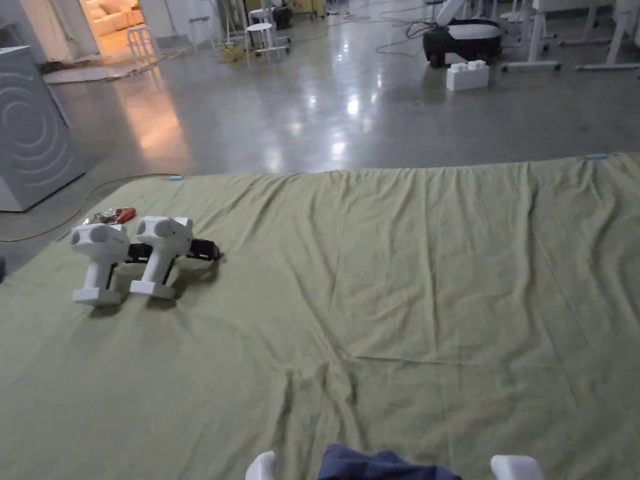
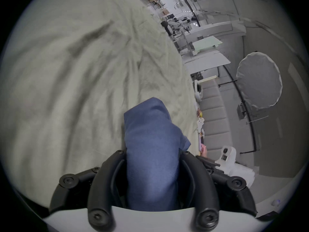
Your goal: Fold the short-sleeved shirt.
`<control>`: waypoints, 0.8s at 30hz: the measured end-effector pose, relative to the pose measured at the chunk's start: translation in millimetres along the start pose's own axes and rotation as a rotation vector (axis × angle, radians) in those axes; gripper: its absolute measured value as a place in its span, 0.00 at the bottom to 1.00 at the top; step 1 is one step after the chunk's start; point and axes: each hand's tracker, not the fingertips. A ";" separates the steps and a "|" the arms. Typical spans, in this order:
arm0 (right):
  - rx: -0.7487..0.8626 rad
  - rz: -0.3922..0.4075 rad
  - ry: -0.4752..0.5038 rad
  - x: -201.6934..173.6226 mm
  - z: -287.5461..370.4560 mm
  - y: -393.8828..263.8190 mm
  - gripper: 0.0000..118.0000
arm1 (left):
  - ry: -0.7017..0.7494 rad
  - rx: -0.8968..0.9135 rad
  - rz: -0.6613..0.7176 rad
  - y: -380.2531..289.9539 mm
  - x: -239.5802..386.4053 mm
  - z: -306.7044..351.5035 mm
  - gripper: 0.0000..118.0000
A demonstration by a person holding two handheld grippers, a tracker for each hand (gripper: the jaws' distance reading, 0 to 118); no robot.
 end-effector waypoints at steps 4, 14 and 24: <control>0.060 -0.033 0.063 -3.5 55.0 -5.2 0.03 | 0.147 0.107 -0.065 56.3 -24.9 80.6 0.42; 0.063 -0.078 -0.098 27.4 117.0 -22.5 0.03 | 0.626 0.266 -0.041 171.5 -104.3 189.8 0.40; 0.037 -0.171 -0.102 31.0 119.7 -20.4 0.03 | 0.769 0.267 -0.003 190.0 -133.7 179.4 0.82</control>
